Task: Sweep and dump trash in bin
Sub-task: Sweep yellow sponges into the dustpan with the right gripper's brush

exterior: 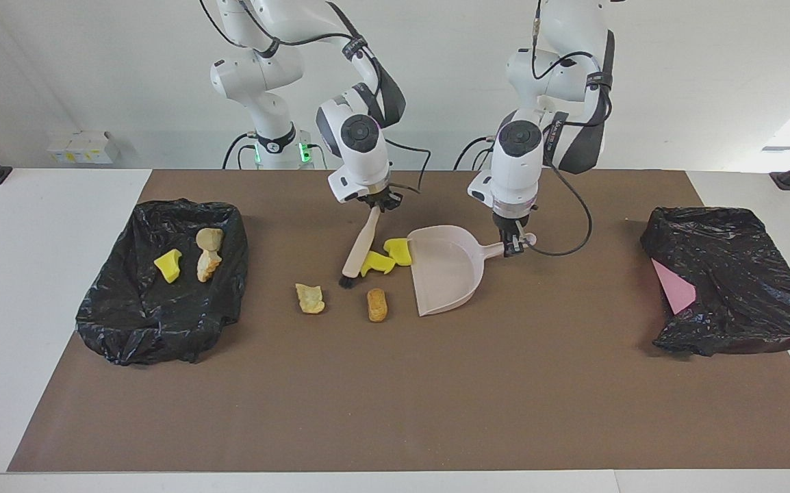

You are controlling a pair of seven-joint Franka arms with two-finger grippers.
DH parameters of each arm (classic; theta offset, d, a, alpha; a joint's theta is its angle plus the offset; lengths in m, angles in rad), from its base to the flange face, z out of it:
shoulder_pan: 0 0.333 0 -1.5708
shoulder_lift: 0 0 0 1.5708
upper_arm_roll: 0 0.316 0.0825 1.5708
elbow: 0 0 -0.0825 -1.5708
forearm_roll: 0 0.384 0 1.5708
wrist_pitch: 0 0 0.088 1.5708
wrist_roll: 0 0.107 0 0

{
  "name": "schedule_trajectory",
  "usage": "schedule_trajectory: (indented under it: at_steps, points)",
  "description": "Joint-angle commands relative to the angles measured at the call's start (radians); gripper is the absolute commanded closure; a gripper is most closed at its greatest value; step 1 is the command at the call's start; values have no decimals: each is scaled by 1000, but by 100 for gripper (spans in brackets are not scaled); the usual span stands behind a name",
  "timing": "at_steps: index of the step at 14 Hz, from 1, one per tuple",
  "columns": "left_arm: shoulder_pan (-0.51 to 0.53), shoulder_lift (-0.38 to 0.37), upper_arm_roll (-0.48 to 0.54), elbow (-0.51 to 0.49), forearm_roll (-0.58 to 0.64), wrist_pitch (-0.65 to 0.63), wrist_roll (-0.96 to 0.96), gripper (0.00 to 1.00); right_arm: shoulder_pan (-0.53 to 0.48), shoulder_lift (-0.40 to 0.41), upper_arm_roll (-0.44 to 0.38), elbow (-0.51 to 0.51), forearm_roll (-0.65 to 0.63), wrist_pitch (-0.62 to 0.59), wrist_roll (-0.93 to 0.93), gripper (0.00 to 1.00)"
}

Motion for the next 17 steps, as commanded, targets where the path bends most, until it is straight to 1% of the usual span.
schedule_trajectory:
  at_steps: [1, 4, 5, 7, 8, 10, 11, 12, 13, 14, 15, 17]
  points:
    - [-14, -20, 7, -34, 17, 43, -15, 100, 47, 5, 5, 5, 70, 20, -70, 100]
    - [-8, -18, 7, -34, 16, 54, -14, 100, 102, 1, 6, 19, 66, 21, -102, 100]
    - [-7, -18, 7, -36, 16, 57, -14, 100, 104, 11, 5, 48, 63, 12, -137, 100]
    - [-2, -18, 7, -36, 14, 60, -12, 100, 105, 44, 5, 120, 52, -16, -136, 100]
    - [-1, -17, 7, -36, 13, 65, -21, 100, 107, 47, 3, 152, 40, -54, -134, 100]
    - [1, -17, 7, -34, 7, 68, -23, 100, 99, 48, 5, 220, -80, -138, -140, 100]
    - [2, -17, 7, -34, 5, 68, -23, 100, 84, 56, 5, 246, -112, -158, -142, 100]
    - [10, -15, 7, -31, 5, 68, -35, 100, 78, 76, 2, 276, -125, -169, -150, 100]
    - [21, 2, 7, -10, 5, 68, -55, 100, 67, 99, 0, 306, -149, -171, -151, 100]
    - [30, 31, 7, 38, 5, 53, -54, 100, 49, 116, 1, 333, -180, -175, -156, 100]
    - [41, 45, 7, 61, 5, 44, -55, 100, 29, 133, 1, 355, -204, -183, -162, 100]
    - [42, 48, 7, 69, -9, 43, -58, 100, 1, 142, -2, 366, -265, -210, -221, 100]
